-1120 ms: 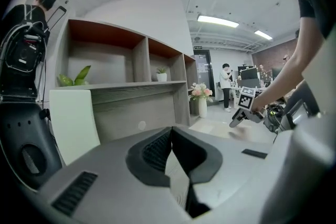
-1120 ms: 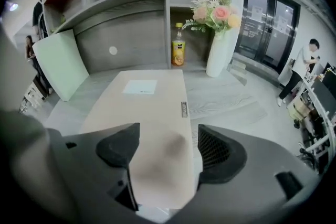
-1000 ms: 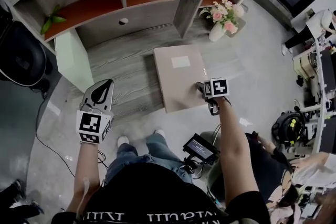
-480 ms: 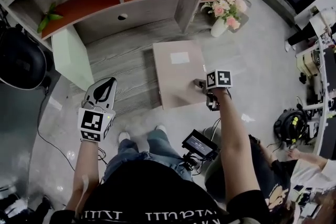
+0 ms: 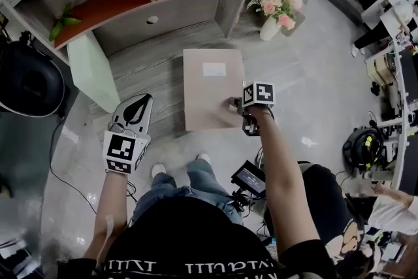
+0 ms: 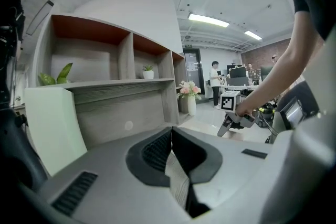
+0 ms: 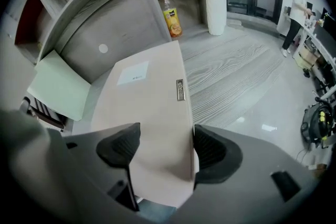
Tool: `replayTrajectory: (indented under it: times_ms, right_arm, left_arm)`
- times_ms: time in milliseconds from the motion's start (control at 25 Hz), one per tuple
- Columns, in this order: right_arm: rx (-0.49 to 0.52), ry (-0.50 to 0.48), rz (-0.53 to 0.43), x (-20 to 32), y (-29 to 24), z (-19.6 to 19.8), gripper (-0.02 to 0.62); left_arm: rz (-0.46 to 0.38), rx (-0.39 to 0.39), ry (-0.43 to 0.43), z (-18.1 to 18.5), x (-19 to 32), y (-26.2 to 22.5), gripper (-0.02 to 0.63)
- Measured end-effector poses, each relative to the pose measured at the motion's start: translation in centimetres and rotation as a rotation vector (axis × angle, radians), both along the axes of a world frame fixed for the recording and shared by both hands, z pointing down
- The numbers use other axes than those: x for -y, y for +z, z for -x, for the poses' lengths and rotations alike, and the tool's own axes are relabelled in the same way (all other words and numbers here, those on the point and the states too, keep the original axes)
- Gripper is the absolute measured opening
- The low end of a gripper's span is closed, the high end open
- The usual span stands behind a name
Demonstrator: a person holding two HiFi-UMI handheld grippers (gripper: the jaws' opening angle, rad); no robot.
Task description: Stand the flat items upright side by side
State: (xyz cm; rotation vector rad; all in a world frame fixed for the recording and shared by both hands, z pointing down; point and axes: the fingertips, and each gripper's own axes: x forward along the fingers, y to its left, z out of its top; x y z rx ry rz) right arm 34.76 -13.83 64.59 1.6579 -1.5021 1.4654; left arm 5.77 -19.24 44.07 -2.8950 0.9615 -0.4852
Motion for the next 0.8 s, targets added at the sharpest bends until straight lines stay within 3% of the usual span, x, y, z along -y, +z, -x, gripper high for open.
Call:
replayTrajectory:
  times_ms: [160, 280, 640, 800]
  right_arm:
    - [0.001, 0.015, 0.003, -0.2, 0.1, 2.4, 0.336]
    - [0.027, 0.082, 0.006, -1.1, 0.1, 3.3, 0.336]
    - [0.148, 0.29, 0.054, -3.9, 0.8, 8.7, 0.336]
    - [0.247, 0.355, 0.097, -5.4, 1.1, 12.4, 0.336]
  left_arm:
    - [0.002, -0.012, 0.016, 0.2, -0.4, -0.1, 0.014]
    - [0.005, -0.018, 0.03, 0.4, -1.0, -0.1, 0.014]
    - [0.017, -0.035, 0.07, 1.5, -2.2, 0.3, 0.014]
    - [0.025, -0.042, 0.088, 1.8, -2.5, 0.4, 0.014]
